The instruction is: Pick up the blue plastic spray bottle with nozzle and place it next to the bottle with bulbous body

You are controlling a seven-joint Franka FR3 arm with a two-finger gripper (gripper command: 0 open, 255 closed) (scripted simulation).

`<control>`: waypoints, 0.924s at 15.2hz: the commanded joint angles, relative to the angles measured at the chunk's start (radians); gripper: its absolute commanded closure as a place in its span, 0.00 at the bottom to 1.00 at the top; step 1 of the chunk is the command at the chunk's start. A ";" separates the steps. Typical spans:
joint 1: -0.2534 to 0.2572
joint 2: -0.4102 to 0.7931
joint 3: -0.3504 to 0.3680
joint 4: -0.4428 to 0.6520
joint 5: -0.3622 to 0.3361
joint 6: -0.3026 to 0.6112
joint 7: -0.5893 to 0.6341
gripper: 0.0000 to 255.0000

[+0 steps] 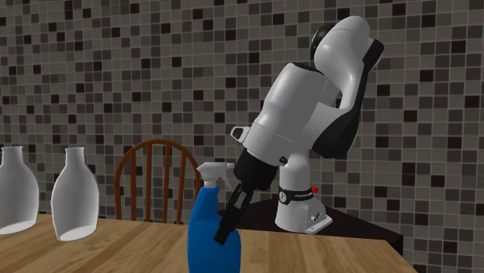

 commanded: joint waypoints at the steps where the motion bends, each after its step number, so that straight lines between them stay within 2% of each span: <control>1: 0.019 -0.008 -0.022 0.003 0.005 -0.016 -0.009 1.00; 7: 0.111 -0.059 -0.134 0.027 0.029 -0.110 -0.062 1.00; 14: 0.179 -0.116 -0.234 0.066 0.044 -0.216 -0.115 1.00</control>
